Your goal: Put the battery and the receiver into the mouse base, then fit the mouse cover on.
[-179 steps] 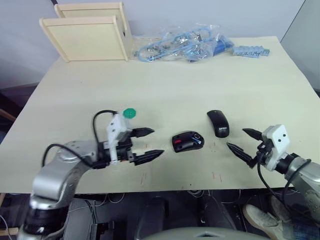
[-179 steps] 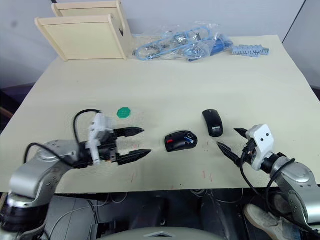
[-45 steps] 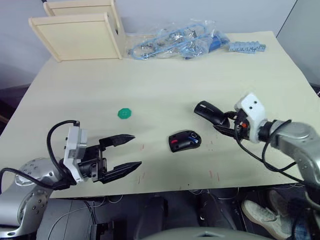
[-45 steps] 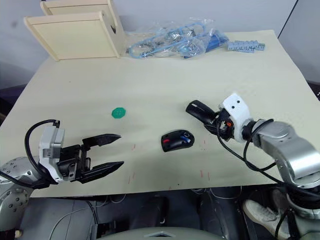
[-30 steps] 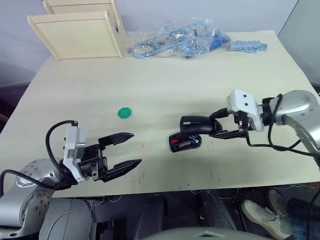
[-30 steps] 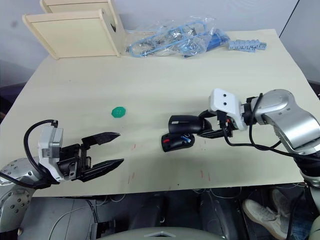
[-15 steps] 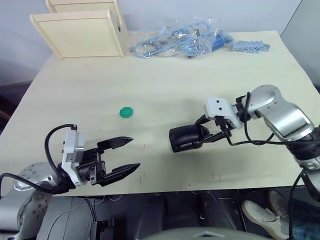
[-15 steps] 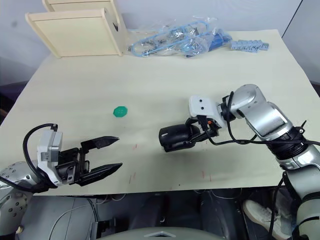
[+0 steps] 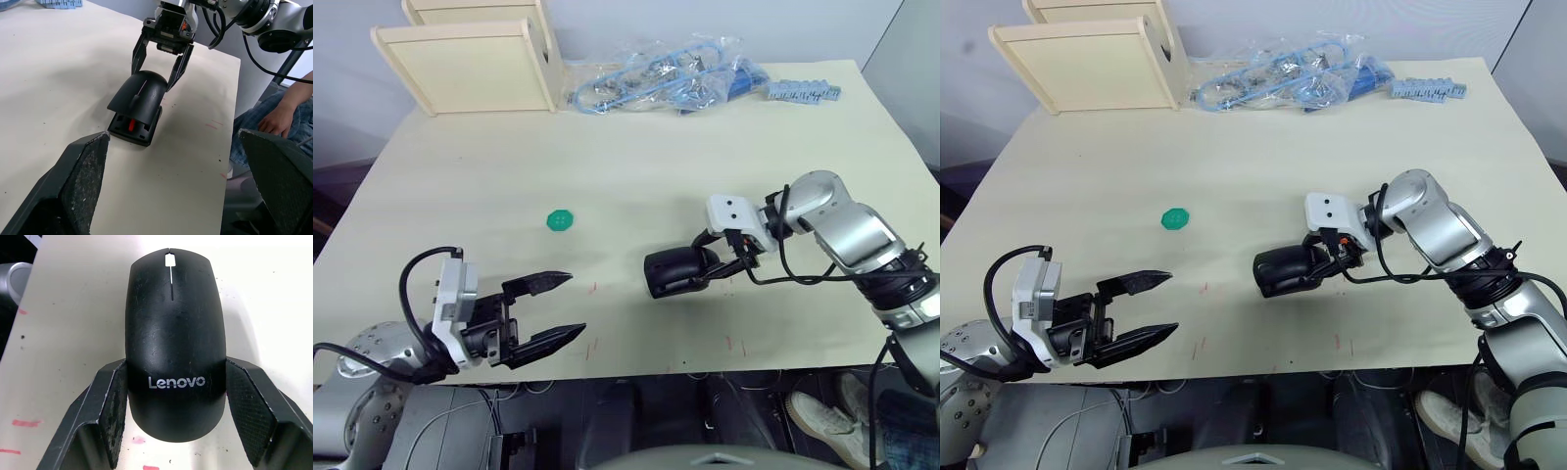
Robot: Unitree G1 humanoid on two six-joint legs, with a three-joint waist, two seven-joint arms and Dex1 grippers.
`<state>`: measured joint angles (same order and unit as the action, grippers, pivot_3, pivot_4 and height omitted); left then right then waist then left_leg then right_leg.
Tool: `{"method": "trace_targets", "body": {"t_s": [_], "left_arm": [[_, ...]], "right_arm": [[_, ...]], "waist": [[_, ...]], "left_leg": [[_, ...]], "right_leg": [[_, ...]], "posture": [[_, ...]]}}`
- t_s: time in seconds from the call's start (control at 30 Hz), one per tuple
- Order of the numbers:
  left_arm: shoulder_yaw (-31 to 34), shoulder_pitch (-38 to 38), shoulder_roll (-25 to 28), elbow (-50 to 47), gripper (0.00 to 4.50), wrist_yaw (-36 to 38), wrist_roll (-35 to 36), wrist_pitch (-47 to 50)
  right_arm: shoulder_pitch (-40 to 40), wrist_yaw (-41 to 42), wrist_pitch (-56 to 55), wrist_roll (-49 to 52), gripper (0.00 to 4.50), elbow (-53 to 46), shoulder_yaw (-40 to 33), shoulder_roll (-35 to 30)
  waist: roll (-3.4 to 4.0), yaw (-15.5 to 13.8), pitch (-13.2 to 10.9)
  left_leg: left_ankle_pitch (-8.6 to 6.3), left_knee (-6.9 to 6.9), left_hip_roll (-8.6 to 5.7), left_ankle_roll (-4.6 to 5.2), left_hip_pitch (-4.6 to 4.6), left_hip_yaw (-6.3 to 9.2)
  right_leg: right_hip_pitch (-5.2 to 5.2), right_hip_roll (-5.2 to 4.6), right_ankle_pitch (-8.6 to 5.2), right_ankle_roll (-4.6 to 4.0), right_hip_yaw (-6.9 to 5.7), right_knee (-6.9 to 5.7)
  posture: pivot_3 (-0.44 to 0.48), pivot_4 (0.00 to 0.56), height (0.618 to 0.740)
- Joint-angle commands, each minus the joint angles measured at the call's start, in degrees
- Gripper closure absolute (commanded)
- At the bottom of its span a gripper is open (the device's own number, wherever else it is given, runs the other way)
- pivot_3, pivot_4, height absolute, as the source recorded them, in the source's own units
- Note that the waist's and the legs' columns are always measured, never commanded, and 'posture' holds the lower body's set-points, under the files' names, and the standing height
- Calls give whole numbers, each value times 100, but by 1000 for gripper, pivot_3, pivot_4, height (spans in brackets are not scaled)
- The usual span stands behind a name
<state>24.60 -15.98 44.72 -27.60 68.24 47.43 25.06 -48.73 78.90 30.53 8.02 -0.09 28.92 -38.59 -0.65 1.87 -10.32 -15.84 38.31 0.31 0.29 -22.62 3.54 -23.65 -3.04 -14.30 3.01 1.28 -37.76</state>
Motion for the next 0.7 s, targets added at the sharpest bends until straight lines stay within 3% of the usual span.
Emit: {"method": "trace_targets", "body": {"t_s": [0.03,0.7], "left_arm": [[218,-73,54,-203,0,9,77,-76],[184,-79,56,-211,0,-3,55,-72]], "right_arm": [[31,60,-126,-31,1759,-118,-54,25],[139,124,-429,-379,1759,213,-17,254]], "waist": [[0,0,0],[0,6,0]], "left_leg": [[0,0,0,0,0,0],[1,1,-1,-2,1,0]], "right_leg": [[0,0,0,0,0,0],[0,1,0,0,0,-5]], "posture": [[0,150,740],[0,150,740]]}}
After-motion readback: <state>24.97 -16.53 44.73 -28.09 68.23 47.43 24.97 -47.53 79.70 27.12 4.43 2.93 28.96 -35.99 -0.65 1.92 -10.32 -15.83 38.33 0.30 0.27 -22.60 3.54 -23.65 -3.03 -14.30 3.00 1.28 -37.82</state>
